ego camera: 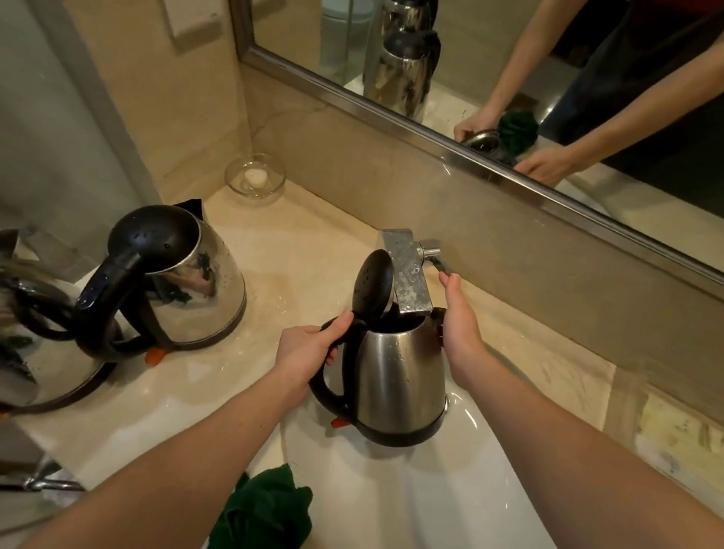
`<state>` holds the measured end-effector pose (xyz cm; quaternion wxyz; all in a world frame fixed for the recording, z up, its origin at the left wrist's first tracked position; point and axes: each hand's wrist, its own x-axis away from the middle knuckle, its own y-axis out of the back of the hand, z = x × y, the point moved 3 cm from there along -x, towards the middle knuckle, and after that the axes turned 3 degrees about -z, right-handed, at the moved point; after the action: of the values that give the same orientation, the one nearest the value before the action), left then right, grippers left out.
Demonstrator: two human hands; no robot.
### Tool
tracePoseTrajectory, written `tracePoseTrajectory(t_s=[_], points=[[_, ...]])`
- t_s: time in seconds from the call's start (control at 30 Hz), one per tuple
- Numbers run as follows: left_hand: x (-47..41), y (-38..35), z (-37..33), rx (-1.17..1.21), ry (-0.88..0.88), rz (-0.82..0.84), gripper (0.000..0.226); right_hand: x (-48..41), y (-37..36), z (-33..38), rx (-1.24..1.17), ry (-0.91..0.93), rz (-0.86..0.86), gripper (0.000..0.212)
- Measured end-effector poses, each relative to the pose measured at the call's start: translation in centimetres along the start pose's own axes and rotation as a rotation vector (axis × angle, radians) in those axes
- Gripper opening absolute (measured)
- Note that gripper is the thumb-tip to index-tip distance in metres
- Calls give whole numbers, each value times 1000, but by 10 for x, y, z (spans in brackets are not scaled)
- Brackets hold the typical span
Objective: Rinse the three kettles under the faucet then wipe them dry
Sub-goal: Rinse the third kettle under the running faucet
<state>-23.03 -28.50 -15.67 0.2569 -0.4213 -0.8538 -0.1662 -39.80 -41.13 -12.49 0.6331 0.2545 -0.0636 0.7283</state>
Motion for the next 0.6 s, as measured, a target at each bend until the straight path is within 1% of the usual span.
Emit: tracePoseTrajectory(t_s=[0.2, 0.6], points=[[-1, -3, 0, 17, -3, 7, 48, -3, 3, -1, 49, 24, 4, 56], [-5, -3, 3, 7, 1, 13, 51, -4, 1, -1, 60, 18, -5, 61]])
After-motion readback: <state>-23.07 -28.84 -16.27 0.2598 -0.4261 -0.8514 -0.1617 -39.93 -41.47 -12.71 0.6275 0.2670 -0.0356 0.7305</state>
